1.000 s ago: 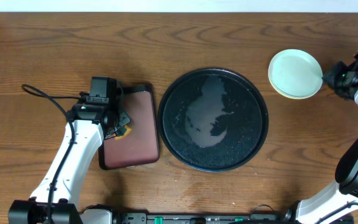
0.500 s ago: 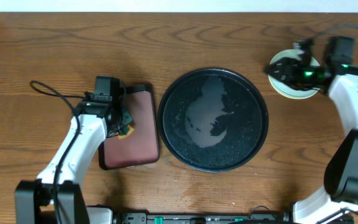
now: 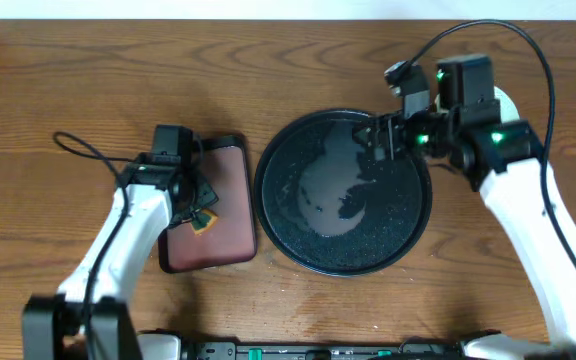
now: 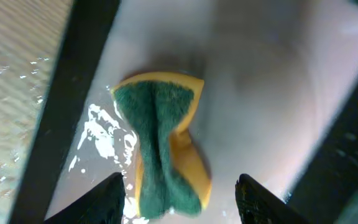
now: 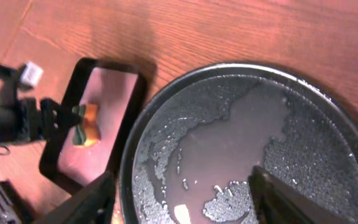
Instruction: Clean dirty plates on tray and stack at the side
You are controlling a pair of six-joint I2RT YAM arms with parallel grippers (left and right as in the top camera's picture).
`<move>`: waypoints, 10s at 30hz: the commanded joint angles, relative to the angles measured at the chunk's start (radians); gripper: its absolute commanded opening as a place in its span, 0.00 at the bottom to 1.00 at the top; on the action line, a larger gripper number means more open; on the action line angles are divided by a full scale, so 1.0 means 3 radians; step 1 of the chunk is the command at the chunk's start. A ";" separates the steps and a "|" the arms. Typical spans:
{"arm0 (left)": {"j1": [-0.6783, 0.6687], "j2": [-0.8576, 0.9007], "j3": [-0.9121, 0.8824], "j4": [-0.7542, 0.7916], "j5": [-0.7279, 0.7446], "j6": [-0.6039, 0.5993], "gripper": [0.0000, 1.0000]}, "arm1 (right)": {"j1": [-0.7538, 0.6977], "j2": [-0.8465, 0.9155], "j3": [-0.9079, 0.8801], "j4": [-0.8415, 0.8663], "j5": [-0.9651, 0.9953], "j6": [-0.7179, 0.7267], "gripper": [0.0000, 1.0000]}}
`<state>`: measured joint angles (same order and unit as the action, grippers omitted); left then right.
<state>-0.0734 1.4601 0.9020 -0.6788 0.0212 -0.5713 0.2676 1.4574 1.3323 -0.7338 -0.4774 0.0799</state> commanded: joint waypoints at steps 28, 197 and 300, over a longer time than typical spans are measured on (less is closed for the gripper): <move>0.0017 -0.3553 -0.0099 -0.1439 0.0412 0.0520 0.79 | 0.0117 -0.2502 -0.1331 -0.0581 0.0782 -0.0022 0.99; 0.0226 -0.4406 -0.1909 0.1053 0.0354 0.1620 0.82 | -0.0824 -0.4841 -0.4420 0.2197 0.1489 -0.0160 0.99; 0.0465 -0.4854 -0.2993 0.2052 0.0303 0.2089 0.82 | -0.0824 -0.4841 -0.4420 0.2197 0.1489 -0.0160 0.99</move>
<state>0.0700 0.0101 0.0135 -0.0200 0.0811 0.0349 0.0315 0.0120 0.0067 -0.0696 -0.0437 0.0254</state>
